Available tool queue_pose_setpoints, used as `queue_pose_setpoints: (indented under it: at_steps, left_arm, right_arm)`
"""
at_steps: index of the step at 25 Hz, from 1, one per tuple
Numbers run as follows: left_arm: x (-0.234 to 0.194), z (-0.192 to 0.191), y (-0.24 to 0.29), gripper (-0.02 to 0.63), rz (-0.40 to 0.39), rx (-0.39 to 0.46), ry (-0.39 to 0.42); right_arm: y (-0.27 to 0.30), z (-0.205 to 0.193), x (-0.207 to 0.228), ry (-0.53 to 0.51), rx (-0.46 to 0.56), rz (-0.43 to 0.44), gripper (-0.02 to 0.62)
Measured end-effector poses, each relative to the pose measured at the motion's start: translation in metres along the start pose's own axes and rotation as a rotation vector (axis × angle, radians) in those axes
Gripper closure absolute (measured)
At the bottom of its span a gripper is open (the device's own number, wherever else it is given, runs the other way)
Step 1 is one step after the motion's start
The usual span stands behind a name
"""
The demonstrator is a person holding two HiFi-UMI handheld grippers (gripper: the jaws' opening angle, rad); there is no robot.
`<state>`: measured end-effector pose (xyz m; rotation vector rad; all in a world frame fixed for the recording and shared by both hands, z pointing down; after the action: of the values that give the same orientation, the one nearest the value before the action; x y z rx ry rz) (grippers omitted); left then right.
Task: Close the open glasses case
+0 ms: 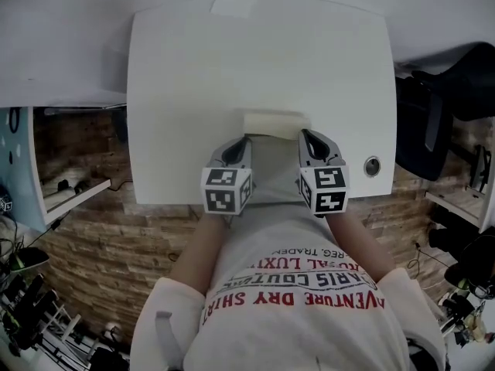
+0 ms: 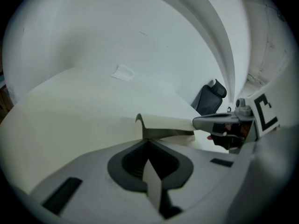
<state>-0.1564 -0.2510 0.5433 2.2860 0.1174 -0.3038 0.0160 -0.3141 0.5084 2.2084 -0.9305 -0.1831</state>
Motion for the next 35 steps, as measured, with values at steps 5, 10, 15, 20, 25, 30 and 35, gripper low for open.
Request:
queue_pose_setpoints:
  at_steps: [5,10,15,20,25,30,35]
  left_arm:
    - [-0.002,0.001,0.000,0.601,-0.012,-0.003,-0.028]
    - [-0.002,-0.001,0.000,0.601,-0.008,-0.006,-0.025]
    - [-0.001,-0.005,0.000,0.601,-0.010,-0.021,-0.028]
    - [-0.001,-0.007,-0.005,0.601,-0.007,-0.020,-0.028]
    - [0.001,-0.002,-0.013,0.601,0.009,0.016,0.009]
    - [0.012,0.032,-0.036,0.601,0.000,0.130,0.051]
    - [0.026,0.080,-0.065,0.601,-0.012,0.319,0.128]
  right_arm:
    - [0.002,-0.012,-0.004,0.024,-0.024,-0.005,0.583]
    - [0.005,-0.016,-0.004,0.014,-0.014,0.004,0.583]
    - [0.008,-0.021,-0.002,-0.007,0.004,0.006,0.583]
    - [0.009,-0.018,0.001,0.021,0.015,0.019,0.583]
    - [0.006,-0.018,0.000,0.044,0.012,0.055,0.583]
    - [-0.024,0.013,-0.003,0.026,0.144,0.049,0.583]
    - [-0.053,0.055,-0.008,-0.019,0.284,0.064,0.583]
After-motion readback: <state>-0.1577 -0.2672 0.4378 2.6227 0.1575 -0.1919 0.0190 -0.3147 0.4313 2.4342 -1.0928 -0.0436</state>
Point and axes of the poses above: the fingertips, and each gripper's own axes: y forward along the fingers, x to its right, z out of its top, the point moved 7 cm from there along -y, backward along the fingers, and after that the axes turned 7 degrees about z, right-handed, at the moved point
